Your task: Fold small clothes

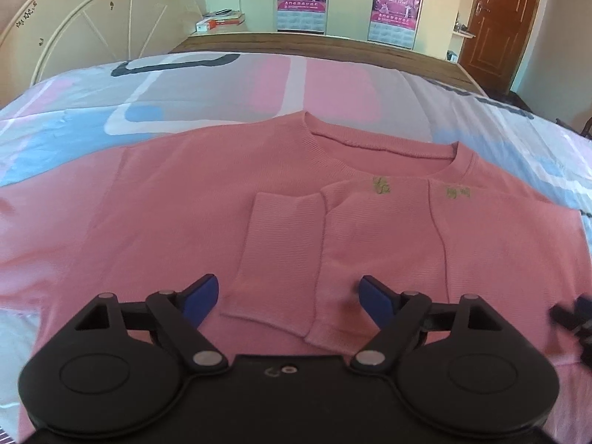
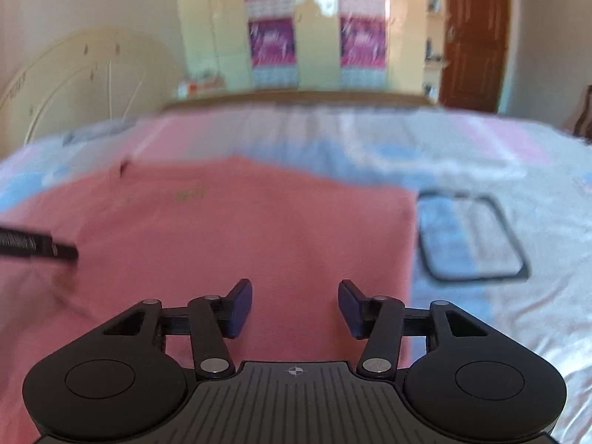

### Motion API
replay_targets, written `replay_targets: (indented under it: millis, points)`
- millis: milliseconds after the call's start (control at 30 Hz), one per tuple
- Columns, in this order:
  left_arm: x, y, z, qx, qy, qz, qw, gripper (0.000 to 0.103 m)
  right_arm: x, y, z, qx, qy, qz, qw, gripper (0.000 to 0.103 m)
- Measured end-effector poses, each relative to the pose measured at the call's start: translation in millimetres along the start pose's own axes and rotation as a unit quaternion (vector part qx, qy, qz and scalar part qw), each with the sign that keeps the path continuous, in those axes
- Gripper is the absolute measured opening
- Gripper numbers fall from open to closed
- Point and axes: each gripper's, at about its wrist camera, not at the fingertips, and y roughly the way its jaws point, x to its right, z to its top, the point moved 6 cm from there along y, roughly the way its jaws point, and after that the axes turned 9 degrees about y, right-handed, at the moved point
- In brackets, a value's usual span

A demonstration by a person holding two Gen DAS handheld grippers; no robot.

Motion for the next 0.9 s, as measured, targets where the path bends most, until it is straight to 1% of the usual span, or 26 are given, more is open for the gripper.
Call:
replay_targets:
  millis: [33, 67, 100, 167, 267, 367, 467, 600, 667, 767, 900]
  points:
    - [-1.6, -2.9, -1.0, 0.0, 0.0, 0.002, 1.0, 0.081, -1.6, 4.0, -3.2, -0.011, -0.003, -0.006, 1.0, 0.051]
    - [-3.8, -7.2, -2.1, 0.001, 0.0, 0.004, 1.0, 0.081, -3.8, 1.6, -3.2, -0.003, -0.009, -0.009, 1.0, 0.052]
    - [-6.7, -12.1, -2.8, 0.005, -0.002, 0.005, 1.0, 0.082, -6.2, -0.7, -1.8, -0.007, -0.008, -0.007, 1.0, 0.052]
    - [-13.1, -21.2, -4.0, 0.01, -0.004, 0.01, 0.9999, 0.082, -11.7, -10.4, 1.3, 0.001, 0.007, 0.02, 1.0, 0.052]
    - [-26.6, -32.9, -6.4, 0.012, -0.01, 0.015, 0.9998, 0.082, -27.2, -21.4, 4.6, 0.015, -0.002, 0.03, 0.999, 0.052]
    - [-44.8, -44.4, -10.3, 0.015, -0.021, 0.02, 0.9995, 0.082, -46.2, -31.2, 5.5, 0.022, -0.001, 0.052, 0.998, 0.052]
    - [-64.8, -52.6, -16.0, 0.022, -0.036, 0.014, 0.999, 0.083, -67.0, -35.6, 6.7, 0.026, -0.008, 0.069, 0.997, 0.052]
    - [-85.0, -48.4, -24.1, 0.02, -0.035, 0.012, 0.9991, 0.083, -97.6, -36.2, -1.6, 0.022, -0.018, 0.08, 0.996, 0.052]
    - [-93.7, -40.9, -27.7, 0.014, -0.029, 0.009, 0.9994, 0.083, -110.5, -34.5, -5.3, 0.021, -0.019, 0.079, 0.996, 0.052]
    - [-110.8, -29.9, -34.8, 0.005, -0.035, 0.003, 0.9994, 0.083, -130.2, -27.7, -11.0, 0.012, -0.016, 0.074, 0.997, 0.052]
    - [-135.1, -22.9, -43.5, -0.009, -0.047, -0.016, 0.9987, 0.081, -165.3, -17.7, -14.9, 0.005, -0.017, 0.079, 0.997, 0.052]
